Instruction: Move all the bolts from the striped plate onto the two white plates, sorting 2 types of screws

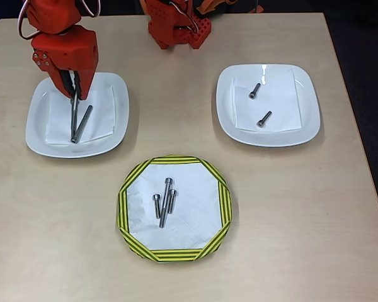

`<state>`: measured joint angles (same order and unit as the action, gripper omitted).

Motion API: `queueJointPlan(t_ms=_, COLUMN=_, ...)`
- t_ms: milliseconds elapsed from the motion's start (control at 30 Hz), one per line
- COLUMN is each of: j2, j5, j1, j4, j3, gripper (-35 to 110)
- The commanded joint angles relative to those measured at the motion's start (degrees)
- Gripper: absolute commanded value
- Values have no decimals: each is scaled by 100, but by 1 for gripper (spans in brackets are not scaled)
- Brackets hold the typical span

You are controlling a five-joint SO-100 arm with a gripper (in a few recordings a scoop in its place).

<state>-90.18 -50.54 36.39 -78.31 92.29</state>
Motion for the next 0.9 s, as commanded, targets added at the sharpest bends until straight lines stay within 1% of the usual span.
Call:
queueJointPlan(t_ms=0, j2=-158, j5=88, j1=334, j4=343, j3=220, gripper=0)
queueJointPlan(t_ms=67, j2=-62, j5=141, j1=343, j4=571, j3=272, gripper=5)
queueJointPlan(t_ms=167, j2=62, j5=149, j1=193, j4=817, j3=272, gripper=8)
queueJointPlan(t_ms=367, j2=-88, j5=-149, j1=-492, j4=1081, j3=308, gripper=12)
queueJointPlan(t_ms=533, j2=-105, j5=-940, j1=-1556, j4=1371, j3=123, gripper=13)
queueJointPlan(t_ms=700, j2=281, j5=-1705, j1=-2663, j4=1978, j3=-149, gripper=13)
queueJointPlan(t_ms=867, j2=633, j5=-2285, j1=-3261, j4=2646, j3=-149, gripper=14)
